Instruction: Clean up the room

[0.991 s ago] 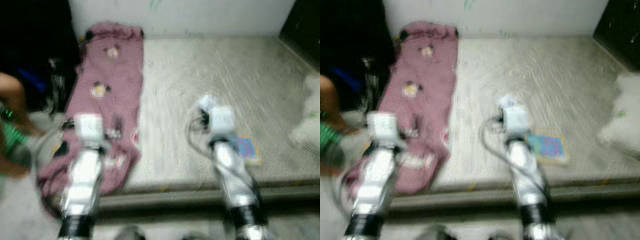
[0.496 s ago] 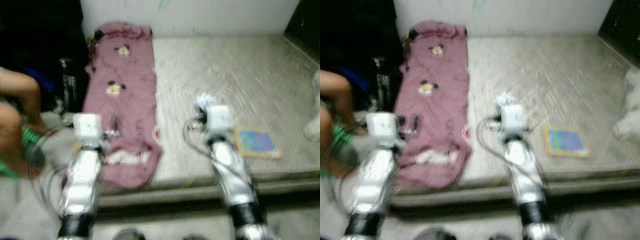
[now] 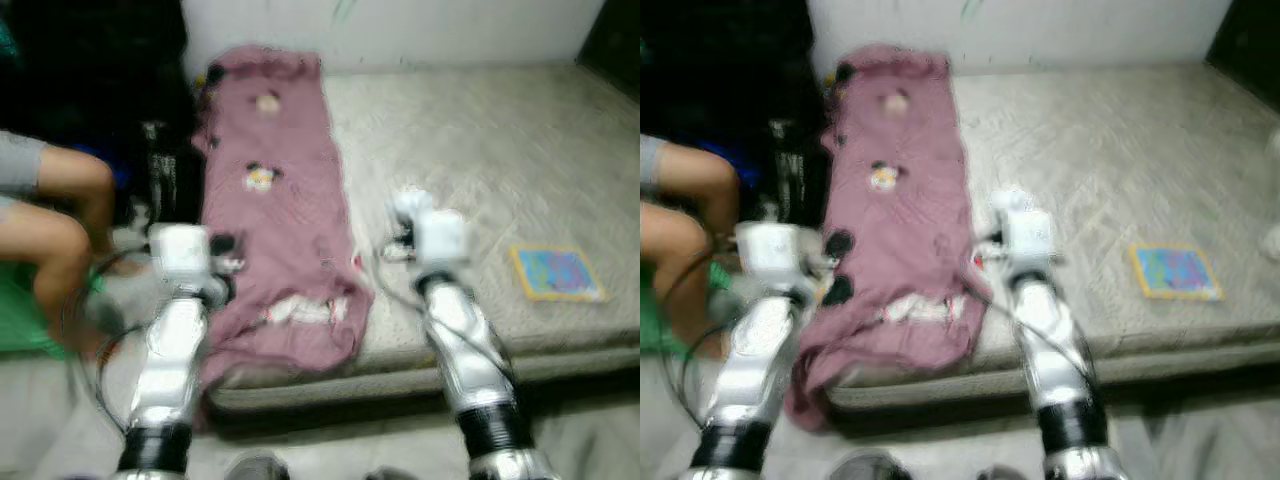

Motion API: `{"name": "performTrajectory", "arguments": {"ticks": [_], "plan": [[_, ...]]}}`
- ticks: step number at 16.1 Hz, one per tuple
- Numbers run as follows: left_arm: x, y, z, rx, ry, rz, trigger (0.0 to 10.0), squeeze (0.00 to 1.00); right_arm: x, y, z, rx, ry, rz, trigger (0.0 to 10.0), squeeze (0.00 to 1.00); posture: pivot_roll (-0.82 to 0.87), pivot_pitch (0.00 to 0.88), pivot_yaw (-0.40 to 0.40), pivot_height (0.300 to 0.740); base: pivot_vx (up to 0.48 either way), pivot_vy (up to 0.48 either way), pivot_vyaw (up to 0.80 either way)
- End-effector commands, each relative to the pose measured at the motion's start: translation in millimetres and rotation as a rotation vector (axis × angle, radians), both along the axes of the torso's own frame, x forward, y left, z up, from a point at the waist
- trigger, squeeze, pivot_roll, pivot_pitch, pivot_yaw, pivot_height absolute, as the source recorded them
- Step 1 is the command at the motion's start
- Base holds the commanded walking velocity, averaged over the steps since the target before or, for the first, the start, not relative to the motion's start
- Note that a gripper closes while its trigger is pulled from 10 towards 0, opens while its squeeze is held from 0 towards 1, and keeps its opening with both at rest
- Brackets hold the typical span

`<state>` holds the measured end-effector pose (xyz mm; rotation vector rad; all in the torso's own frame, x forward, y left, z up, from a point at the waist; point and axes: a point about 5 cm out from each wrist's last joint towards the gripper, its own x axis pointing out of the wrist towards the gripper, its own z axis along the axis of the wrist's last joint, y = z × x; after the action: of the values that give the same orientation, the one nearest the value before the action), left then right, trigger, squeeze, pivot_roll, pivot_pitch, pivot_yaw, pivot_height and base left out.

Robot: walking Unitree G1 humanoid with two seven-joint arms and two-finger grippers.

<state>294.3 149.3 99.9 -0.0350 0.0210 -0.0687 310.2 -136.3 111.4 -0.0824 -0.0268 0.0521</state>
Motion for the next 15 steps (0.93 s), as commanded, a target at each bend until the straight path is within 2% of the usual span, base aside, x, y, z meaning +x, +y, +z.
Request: {"name": "performTrajectory", "arguments": {"ticks": [1,9,15], "plan": [[1.6,9.5,5.2,0.01,-0.022,0.027,10.0,0.0,2.0,8.8,7.0,0.018,-0.028,0.028,10.0,0.0,0.09,0.0,0.022,0.74,0.0,0.48,0.0],[1.9,5.2,10.0,-0.001,-0.05,0.017,10.0,0.0,1.1,12.2,6.6,-0.01,-0.033,0.04,10.0,0.0,0.1,0.0,0.026,0.74,0.0,0.035,0.06],[2.3,2.8,9.0,-0.027,-0.04,0.016,10.0,0.0,0.5,12.8,5.7,-0.008,-0.03,0.042,10.0,0.0,0.1,0.0,0.029,0.74,0.0,0.0,0.8]]}}
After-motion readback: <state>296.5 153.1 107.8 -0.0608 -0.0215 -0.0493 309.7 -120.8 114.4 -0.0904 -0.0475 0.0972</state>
